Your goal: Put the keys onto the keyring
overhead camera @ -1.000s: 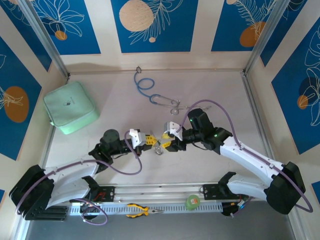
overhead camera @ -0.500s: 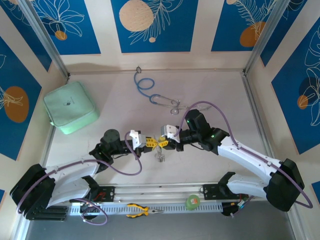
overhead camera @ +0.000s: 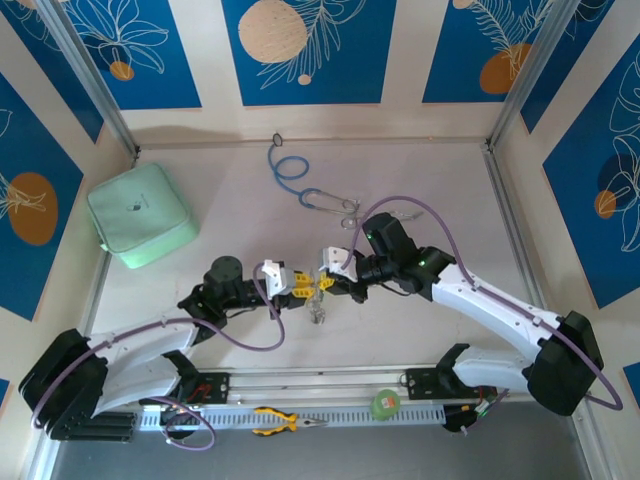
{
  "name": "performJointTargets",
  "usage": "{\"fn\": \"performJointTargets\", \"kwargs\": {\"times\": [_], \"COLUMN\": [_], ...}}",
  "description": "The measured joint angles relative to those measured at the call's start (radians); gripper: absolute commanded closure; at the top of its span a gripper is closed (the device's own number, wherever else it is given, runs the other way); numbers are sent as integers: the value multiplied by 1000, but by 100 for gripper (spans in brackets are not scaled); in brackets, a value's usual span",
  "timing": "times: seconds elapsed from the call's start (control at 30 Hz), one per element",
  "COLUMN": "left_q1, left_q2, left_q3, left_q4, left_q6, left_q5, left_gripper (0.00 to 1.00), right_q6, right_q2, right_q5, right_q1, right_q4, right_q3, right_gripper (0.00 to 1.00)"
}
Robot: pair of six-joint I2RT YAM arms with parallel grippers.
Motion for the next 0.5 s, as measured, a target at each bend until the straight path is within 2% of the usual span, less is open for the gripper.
{"fn": "performJointTargets", "kwargs": {"times": [0.17, 0.33, 0.5], "left_q1": [-1, -1, -1], "left_q2": [-7, -7, -7], "left_q3": [66, 70, 70], "left_q4": [-159, -200, -200], "left_q6": [113, 146, 147], "left_q5": [-35, -55, -61], "left_gripper": [85, 85, 85], "right_q6": [-87, -146, -161], "right_q2": [70, 121, 137], "right_q5": [96, 174, 195], "right_q1": [28, 62, 89], "right_q4": [-166, -266, -301], "right_q3": [135, 214, 248], "right_gripper": [100, 100, 100]}}
